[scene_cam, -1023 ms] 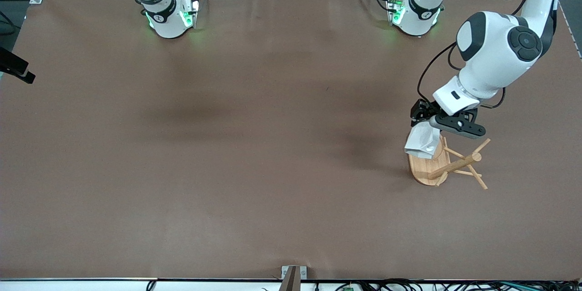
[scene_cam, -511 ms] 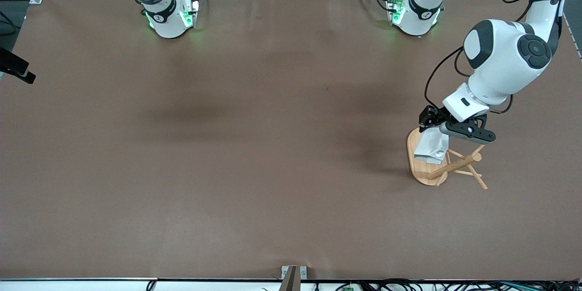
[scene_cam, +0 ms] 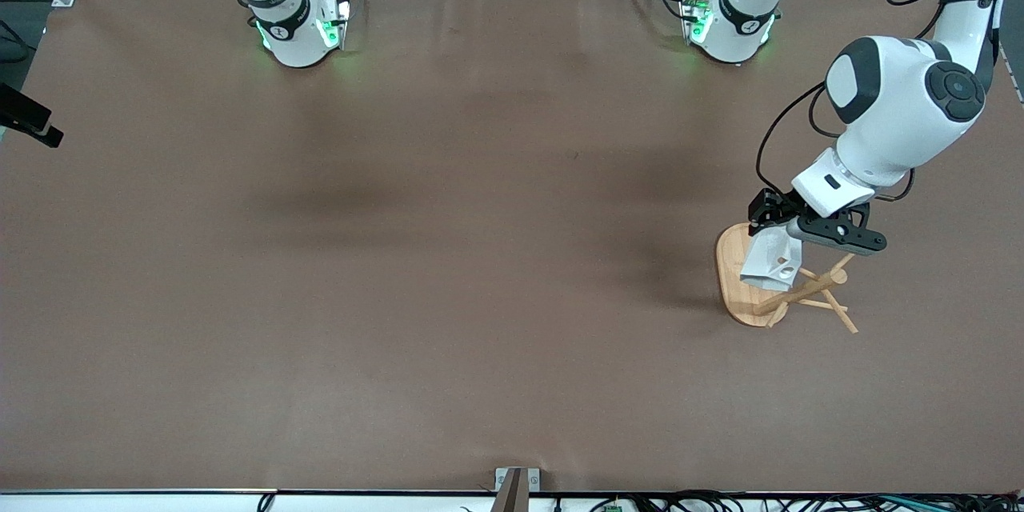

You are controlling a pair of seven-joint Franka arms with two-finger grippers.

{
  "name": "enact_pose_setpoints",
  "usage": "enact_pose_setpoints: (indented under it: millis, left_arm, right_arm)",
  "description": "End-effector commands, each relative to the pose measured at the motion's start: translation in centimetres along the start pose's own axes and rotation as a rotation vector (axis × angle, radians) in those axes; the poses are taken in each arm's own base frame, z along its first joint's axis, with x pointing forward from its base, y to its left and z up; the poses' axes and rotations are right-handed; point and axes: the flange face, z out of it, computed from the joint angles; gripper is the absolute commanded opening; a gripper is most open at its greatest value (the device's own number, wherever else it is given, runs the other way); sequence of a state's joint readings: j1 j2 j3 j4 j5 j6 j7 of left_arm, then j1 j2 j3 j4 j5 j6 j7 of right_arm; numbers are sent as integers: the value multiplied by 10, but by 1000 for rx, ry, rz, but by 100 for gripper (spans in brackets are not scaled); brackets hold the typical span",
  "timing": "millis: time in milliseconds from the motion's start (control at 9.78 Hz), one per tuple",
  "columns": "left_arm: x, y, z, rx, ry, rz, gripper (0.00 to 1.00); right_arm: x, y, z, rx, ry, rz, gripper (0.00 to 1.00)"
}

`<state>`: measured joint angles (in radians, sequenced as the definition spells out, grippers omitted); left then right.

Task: Hang cup on rack
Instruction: 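Open the left gripper to release the cup on the peg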

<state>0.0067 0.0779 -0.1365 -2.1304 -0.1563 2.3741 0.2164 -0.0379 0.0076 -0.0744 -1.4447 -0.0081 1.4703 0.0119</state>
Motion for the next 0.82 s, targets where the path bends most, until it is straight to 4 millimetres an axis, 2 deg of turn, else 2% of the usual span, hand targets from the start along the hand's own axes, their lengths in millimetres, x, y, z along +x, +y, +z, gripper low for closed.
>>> enact_pose_setpoints:
  millis: [0,102,205,409,614,716]
  left_arm:
    - [-5,-7,23,-6,-14,7,1]
    - [-4,-7,23,-6,-12,8,27]
    - [-3,-6,22,-6,-10,10,99]
    - [1,-3,10,-4,6,3,100]
    - [7,9,-34,-8,9,-14,100]
    - [8,19,-62,-13,-15,-60,100]
  right_arm:
    - [-4,1,-1,15,0,-7,100]
    - [-4,1,-1,15,0,-7,100]
    - [-4,1,-1,15,0,-7,100]
    - [-4,2,-1,15,0,-6,100]
    - [-4,1,-1,15,0,-7,100]
    - [-4,1,-1,15,0,-7,100]
